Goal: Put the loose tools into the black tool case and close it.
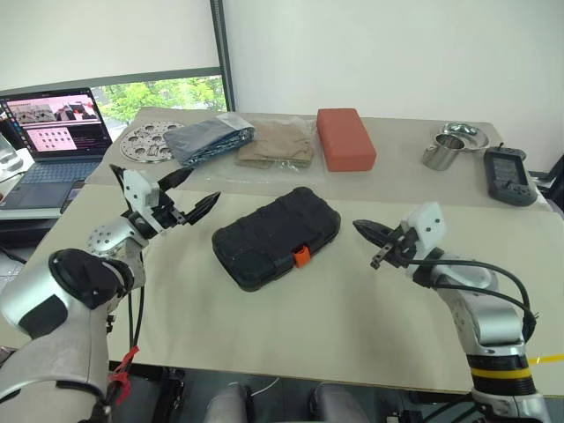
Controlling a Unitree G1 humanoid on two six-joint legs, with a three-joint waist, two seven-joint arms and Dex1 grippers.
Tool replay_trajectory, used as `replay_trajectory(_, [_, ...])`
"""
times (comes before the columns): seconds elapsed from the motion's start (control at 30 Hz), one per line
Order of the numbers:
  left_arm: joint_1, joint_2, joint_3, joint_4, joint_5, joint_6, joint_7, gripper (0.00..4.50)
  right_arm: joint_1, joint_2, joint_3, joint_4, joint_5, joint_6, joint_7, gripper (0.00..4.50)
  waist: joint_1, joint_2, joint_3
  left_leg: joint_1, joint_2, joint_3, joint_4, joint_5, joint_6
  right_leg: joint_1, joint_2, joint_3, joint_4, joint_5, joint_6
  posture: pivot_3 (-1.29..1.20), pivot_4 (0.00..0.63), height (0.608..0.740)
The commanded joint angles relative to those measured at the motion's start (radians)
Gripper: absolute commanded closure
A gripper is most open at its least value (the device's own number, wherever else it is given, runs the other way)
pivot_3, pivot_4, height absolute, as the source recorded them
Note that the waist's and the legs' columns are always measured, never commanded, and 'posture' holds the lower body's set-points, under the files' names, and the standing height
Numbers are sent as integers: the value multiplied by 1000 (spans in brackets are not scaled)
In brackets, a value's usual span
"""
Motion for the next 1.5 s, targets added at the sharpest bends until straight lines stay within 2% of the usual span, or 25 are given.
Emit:
replay_trajectory(0.03, [8, 28, -94, 22, 19, -230, 134, 0, -27, -15, -42, 42, -3, -106, 14, 4431, 5, 0, 0, 0, 0, 0, 0, 0, 0, 0, 0, 0, 0, 0, 0, 0, 150, 740])
replay_trajectory(0.07, [41, 13, -158, -49, 39, -306, 170, 0, -32, -18, -45, 58, -7, -122, 16, 4431, 9, 0, 0, 0, 0, 0, 0, 0, 0, 0, 0, 0, 0, 0, 0, 0, 150, 740])
replay_trajectory(0.13, [160, -31, -258, -342, 45, -374, 240, 0, -40, -22, -49, 83, -9, -142, 19, 4431, 9, 2, 0, 1, 0, 1, 0, 0, 0, 0, -1, 1, 1, 0, 0, 0, 150, 740])
replay_trajectory(0.23, [338, -77, -322, -796, 34, -279, 346, 0, -44, -27, -51, 102, -10, -160, 18, 4431, 9, 3, 0, 4, 2, 1, -2, 0, 0, 1, -2, 3, 3, 0, -1, 0, 150, 740])
replay_trajectory(0.33, [470, -106, -343, -1163, 37, -81, 453, 0, -41, -33, -52, 110, -8, -170, 15, 4431, 15, 3, 0, 3, 4, 0, 0, 0, 0, 0, -2, 3, 5, 1, -2, 0, 150, 740])
replay_trajectory(0.47, [567, -140, -392, -1407, -61, 208, 496, 0, -31, -35, -51, 105, -8, -171, 10, 4431, 19, 4, 0, 4, 2, 1, 2, 0, 0, 2, -3, 5, 4, 1, -2, 0, 150, 740])
replay_trajectory(0.7, [645, -270, -441, -1807, -560, 1022, 410, 0, -20, -47, -68, 114, 10, -117, -2, 4431, 16, 3, 0, 3, 2, 1, 3, 0, -1, 3, -2, 5, 4, 1, -1, 0, 150, 740])
replay_trajectory(0.87, [726, -258, -433, -2021, -913, 1527, 359, 0, 8, -61, -57, 101, 19, -69, 10, 4431, 7, 3, 0, 5, 2, 0, 2, 2, -3, 3, 0, 7, 4, 1, -1, 0, 150, 740])
replay_trajectory(0.93, [758, -236, -427, -2078, -1000, 1653, 350, 0, 18, -62, -67, 97, 32, -56, 11, 4431, 6, 3, 1, 6, 2, -1, 1, 2, -4, 3, 1, 8, 4, 1, -1, 0, 150, 740])
replay_trajectory(1.03, [801, -212, -393, -2119, -1088, 1745, 338, 0, 35, -69, -88, 106, 49, -55, 26, 4431, 4, 3, 1, 6, 2, -1, 1, 3, -5, 3, 1, 10, 4, 1, -1, 0, 150, 740])
replay_trajectory(1.23, [947, -128, -393, -2194, -1097, 1783, 258, 0, 110, -91, -122, 135, 84, -97, 109, 4431, 7, 2, 1, 8, 2, -1, -1, 3, -5, 5, 1, 14, 1, 1, -1, 0, 150, 740])
replay_trajectory(1.33, [1043, -82, -423, -2221, -1032, 1738, 206, 0, 161, -112, -127, 149, 92, -120, 176, 4431, 10, 2, 1, 8, 1, 0, -1, 2, -5, 5, 1, 18, 0, 1, -1, 0, 150, 740])
replay_trajectory(1.43, [1143, -44, -470, -2208, -902, 1629, 174, 0, 204, -137, -144, 162, 144, -85, 249, 4431, 13, 2, 1, 8, 1, 0, -1, 2, -4, 5, 0, 20, -1, 1, -2, 0, 150, 740])
replay_trajectory(1.5, [1180, -35, -495, -2178, -831, 1552, 162, 0, 218, -154, -139, 181, 125, -127, 275, 3901, 14, 2, 1, 9, 1, 1, -2, 2, -4, 5, 0, 21, -1, 1, -2, 0, 150, 740])
